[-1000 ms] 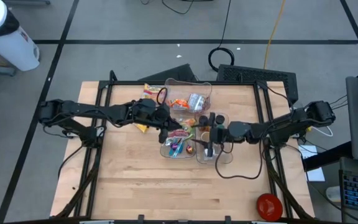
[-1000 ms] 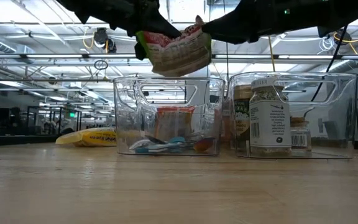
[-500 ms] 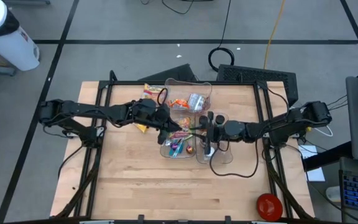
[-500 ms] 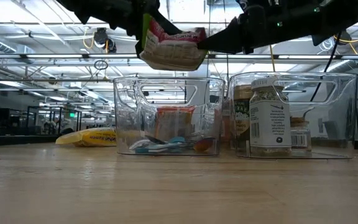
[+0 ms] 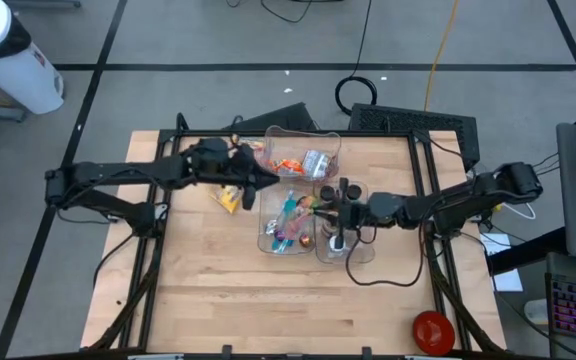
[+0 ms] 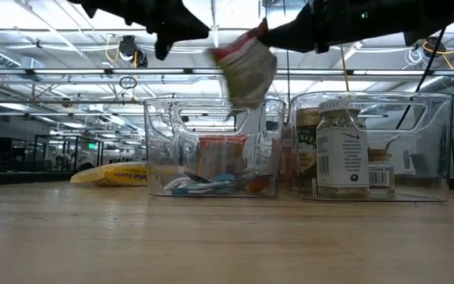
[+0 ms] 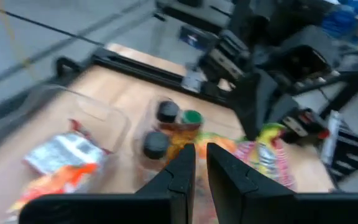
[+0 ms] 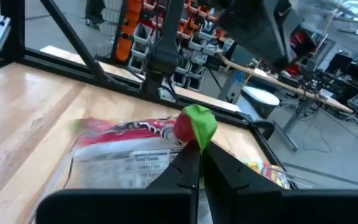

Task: Pick & Place Food Item
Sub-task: Put the green noodle pack into the top transparent bin

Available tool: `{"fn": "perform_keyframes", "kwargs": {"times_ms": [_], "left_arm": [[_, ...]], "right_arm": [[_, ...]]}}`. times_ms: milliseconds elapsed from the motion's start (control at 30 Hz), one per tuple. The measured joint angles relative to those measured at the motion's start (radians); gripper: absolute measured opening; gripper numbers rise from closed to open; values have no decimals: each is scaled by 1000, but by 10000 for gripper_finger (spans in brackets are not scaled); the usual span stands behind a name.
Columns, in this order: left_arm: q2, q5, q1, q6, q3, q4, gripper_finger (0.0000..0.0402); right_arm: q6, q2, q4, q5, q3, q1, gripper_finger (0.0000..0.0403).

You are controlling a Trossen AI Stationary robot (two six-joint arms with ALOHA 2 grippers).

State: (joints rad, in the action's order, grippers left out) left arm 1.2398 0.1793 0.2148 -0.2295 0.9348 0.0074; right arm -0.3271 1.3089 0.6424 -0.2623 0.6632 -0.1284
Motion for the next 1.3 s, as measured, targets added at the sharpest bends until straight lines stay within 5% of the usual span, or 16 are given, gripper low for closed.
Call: {"fn": "perform_keyframes", "kwargs": {"times_ms": [267, 533, 833, 1133, 1300], "left_arm": [[-42, -244, -41, 2, 0, -67, 46], [-33, -268, -43, -9, 0, -60, 47], [-33, -276, -43, -5, 0, -56, 47], [-33, -287, -43, 14, 0, -37, 47], [-33, -280, -43, 13, 0, -40, 47]], "right_arm": [[-30, -47, -4, -123, 0, 23, 1], [-112, -49, -64, -296, 0, 220, 0], [-214, 17, -27, -286, 0, 460, 0], [-264, 92, -83, -85, 0, 512, 0], [-260, 102, -84, -75, 0, 511, 14]]}}
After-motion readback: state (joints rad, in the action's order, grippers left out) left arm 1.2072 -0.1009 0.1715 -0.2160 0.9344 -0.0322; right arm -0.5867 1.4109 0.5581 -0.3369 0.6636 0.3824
